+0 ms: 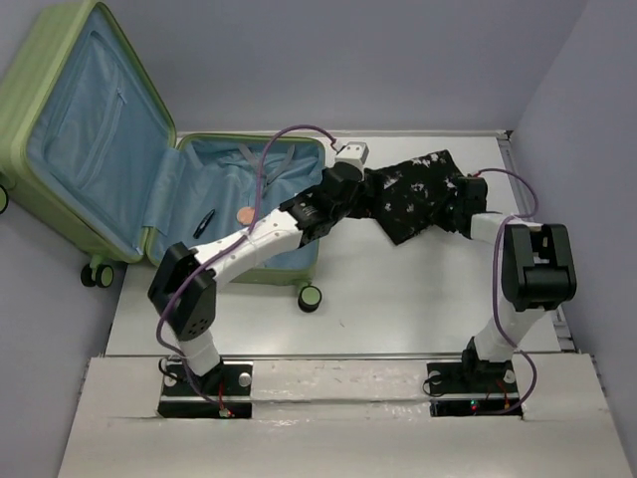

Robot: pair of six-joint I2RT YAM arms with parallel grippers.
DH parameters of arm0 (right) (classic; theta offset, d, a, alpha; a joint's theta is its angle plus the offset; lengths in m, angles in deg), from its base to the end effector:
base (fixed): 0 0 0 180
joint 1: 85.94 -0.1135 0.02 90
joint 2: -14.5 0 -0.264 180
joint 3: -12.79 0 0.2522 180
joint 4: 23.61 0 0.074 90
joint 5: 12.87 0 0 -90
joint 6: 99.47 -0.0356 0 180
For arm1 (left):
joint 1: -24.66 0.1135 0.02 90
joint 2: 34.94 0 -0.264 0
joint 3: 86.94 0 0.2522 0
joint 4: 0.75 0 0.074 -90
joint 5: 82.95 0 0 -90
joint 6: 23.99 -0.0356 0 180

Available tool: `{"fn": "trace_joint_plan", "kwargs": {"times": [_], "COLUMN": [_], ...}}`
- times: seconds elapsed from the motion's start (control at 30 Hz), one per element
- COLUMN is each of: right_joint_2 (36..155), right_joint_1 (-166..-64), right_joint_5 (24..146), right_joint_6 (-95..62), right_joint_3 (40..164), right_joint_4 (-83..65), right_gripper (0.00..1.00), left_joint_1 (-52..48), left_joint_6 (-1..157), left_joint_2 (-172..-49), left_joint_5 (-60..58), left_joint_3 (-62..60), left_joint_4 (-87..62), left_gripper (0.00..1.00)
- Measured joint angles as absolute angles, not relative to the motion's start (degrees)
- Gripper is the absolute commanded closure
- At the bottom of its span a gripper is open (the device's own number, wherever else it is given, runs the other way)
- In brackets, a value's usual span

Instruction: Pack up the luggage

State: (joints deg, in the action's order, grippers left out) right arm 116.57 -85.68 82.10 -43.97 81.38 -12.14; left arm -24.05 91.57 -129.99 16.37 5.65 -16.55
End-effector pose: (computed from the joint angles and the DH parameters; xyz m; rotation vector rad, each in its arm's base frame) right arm 0.3630 0.0014 0.1552 0.6717 2.2898 0.3902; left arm 0.2675 -0.2959 0.3315 0.2785 1.9322 -0.7240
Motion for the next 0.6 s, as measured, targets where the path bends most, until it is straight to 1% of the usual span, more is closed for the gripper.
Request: {"fn": "trace_joint_plan", "kwargs": {"times": [0.03, 0.2, 0.23, 0.3, 0.37, 0.4, 0.47, 0.57, 0.6], "right_joint_2": [115.9, 109.2, 106.7, 101.5, 96.9, 94.0, 89.2, 85.9, 84.7], "right_joint_1": [-85.4, -85.4, -85.4, -85.4, -85.4, -85.4, -85.4, -85.2, -84.9], "right_joint_5": [82.1, 81.1, 80.5, 79.5, 78.7, 78.1, 77.4, 76.5, 76.0], "right_joint_6": [-44.4, -47.0, -47.4, -48.4, -48.8, -49.1, -49.8, -49.3, -49.3], "right_joint_3": [80.2, 71.6, 68.9, 63.8, 60.1, 57.5, 54.2, 52.7, 52.5], "right_joint_4": [-13.8, -17.2, -17.3, -17.2, -16.5, -16.4, -15.3, -13.5, -12.7], "right_gripper": [0.84, 0.85, 0.85, 0.79, 0.59, 0.40, 0.19, 0.02, 0.02], "left_joint_1": [-24.1, -24.1, -24.1, -24.1, -24.1, -24.1, -24.1, -24.1, -24.1], "left_joint_6": [91.6, 91.7, 91.8, 92.1, 92.8, 93.5, 94.3, 95.3, 95.7], "left_joint_2": [-132.8, -145.2, -147.9, -152.3, -155.0, -155.9, -157.2, -158.1, -158.2], "left_joint_5": [17.2, 21.9, 22.8, 23.7, 23.9, 24.0, 24.3, 24.6, 24.9], "left_joint_3": [8.0, 21.5, 24.3, 27.9, 28.7, 28.7, 28.7, 28.7, 28.7], "left_joint_4": [-17.2, -21.3, -21.9, -23.0, -23.9, -24.7, -25.9, -26.6, -26.6], "left_gripper": [0.01, 0.01, 0.01, 0.01, 0.01, 0.01, 0.01, 0.01, 0.01]}}
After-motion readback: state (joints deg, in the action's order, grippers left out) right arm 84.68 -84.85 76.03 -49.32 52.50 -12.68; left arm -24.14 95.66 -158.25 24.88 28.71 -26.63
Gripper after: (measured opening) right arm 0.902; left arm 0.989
